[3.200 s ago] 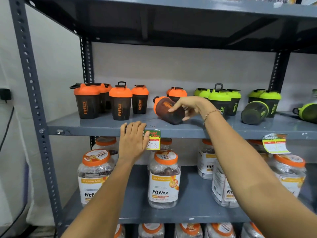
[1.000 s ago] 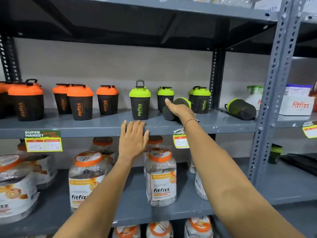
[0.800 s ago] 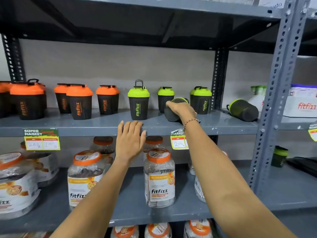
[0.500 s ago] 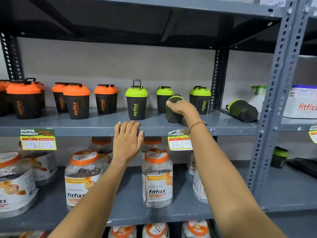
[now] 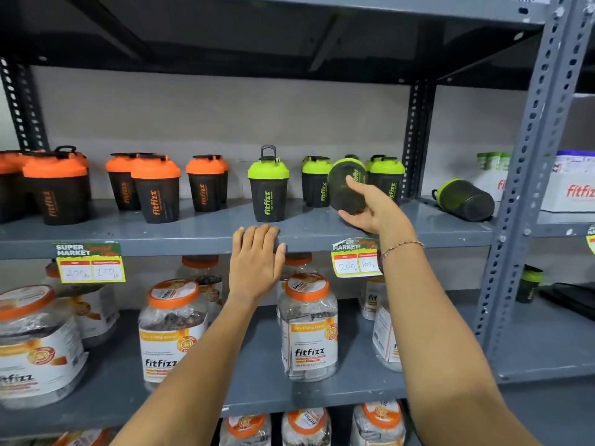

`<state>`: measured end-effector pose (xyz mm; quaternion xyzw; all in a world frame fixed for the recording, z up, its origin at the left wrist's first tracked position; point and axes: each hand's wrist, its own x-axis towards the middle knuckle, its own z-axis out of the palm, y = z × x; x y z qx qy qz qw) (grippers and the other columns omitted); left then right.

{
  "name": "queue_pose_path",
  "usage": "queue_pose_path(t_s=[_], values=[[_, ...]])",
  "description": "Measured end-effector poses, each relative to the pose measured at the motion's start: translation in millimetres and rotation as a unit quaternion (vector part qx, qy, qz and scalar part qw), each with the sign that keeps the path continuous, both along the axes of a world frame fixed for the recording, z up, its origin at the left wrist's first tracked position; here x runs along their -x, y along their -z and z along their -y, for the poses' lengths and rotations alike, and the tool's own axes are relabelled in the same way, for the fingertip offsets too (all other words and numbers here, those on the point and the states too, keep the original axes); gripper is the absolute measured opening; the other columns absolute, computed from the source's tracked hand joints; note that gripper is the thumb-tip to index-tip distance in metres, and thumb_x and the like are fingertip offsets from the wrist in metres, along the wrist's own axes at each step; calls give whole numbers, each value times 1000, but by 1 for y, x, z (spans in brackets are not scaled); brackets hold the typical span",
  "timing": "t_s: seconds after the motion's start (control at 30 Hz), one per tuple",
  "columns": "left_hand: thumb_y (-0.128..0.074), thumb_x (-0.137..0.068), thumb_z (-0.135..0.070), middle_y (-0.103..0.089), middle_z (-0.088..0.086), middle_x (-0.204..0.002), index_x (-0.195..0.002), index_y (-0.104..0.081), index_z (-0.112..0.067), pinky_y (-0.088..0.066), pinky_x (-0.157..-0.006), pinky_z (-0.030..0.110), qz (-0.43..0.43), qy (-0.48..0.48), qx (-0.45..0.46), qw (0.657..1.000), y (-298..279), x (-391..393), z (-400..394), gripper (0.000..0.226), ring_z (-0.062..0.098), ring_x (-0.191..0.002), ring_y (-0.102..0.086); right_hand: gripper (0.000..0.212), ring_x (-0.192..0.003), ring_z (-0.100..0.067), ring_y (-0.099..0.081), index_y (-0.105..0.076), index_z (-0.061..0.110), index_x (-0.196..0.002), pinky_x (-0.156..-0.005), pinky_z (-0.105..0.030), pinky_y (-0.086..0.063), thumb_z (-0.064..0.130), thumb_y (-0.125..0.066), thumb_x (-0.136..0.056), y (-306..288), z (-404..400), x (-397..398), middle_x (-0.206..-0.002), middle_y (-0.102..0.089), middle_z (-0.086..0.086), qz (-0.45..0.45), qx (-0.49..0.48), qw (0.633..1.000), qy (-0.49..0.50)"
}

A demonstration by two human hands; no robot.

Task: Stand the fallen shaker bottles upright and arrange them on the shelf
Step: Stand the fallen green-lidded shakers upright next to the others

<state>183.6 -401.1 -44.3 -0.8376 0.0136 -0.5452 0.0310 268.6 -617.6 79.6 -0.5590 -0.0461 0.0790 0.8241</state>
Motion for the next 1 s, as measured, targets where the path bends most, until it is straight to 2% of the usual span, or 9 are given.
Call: queue_pose_path(t_s=[0.17, 0.3, 0.43, 0.5, 0.57, 0.77, 0.87, 0.93, 1.0], values=[[-39, -95, -35, -62, 7, -112, -113, -60, -10, -31, -101, 42, 1, 9, 4, 1000, -1, 0, -2, 36, 27, -102, -56, 56, -110, -20, -61, -58, 8, -122, -78, -30, -55, 21, -81, -73, 1, -4, 1, -109, -67, -6, 51, 70, 996, -7], [-39, -96, -36, -62, 6, -112, -113, -60, -11, -32, -99, 40, -7, 11, 0, 1000, -1, 2, -3, 37, 26, -101, -55, 54, -94, -17, -66, -57, -2, -114, -69, -22, -56, 14, -84, -70, 9, -15, -1, -113, -68, -12, 101, 150, 983, 41], [-39, -95, -36, -62, 6, -111, -112, -60, -11, -33, -98, 40, -7, 5, 3, 1000, -1, 3, -2, 37, 26, -100, -55, 52, -102, -24, -60, -60, 0, -99, -89, -34, -51, 24, -88, -62, 8, -16, -14, -108, -67, -11, 127, 317, 931, 132], [-39, -95, -36, -63, 6, -111, -112, -61, -10, -32, -99, 40, -7, 1, 7, 1000, -3, 3, -1, 38, 26, -100, -56, 49, -99, -24, -55, -57, 2, -92, -81, -31, -46, 24, -89, -61, 2, -14, -17, -101, -62, -9, 144, 373, 904, 148], [-39, -94, -36, -63, 7, -111, -111, -62, -10, -30, -103, 41, -3, 1, 19, 1000, -3, 2, 1, 38, 26, -103, -57, 43, -96, -23, -54, -52, 7, -78, -76, -29, -43, 20, -89, -62, -2, -11, -20, -95, -60, -7, 157, 386, 897, 145], [-37, -90, -26, -62, 7, -115, -112, -62, -10, -18, -115, 42, 18, 11, 99, 995, -1, 0, 33, 37, 27, -116, -53, 44, -93, -22, -53, -42, 13, -66, -76, -29, -44, 15, -87, -65, -4, 0, -26, -77, -55, 0, 176, 432, 878, 110], [-36, -93, -27, -63, 6, -115, -114, -61, -9, -19, -115, 40, -10, 31, 64, 997, -4, -5, 60, 37, 25, -114, -55, 30, -101, -26, -62, -59, 8, -74, -82, -31, -51, 15, -86, -65, -1, 6, -33, -92, -67, -7, 193, 435, 874, 97], [-36, -94, -30, -64, 3, -111, -111, -62, -11, -21, -113, 40, -23, 36, 67, 997, -9, -8, 80, 36, 23, -109, -57, 35, -101, -26, -63, -63, 5, -85, -85, -32, -53, 19, -87, -64, 1, 9, -35, -101, -69, -11, 195, 443, 870, 96], [-35, -95, -34, -64, 1, -109, -111, -62, -12, -23, -112, 40, -39, 42, 67, 996, -12, -11, 97, 38, 20, -106, -57, 39, -91, -24, -60, -54, 10, -72, -71, -30, -51, 23, -89, -62, 3, 11, -33, -93, -64, -9, 199, 445, 869, 90]])
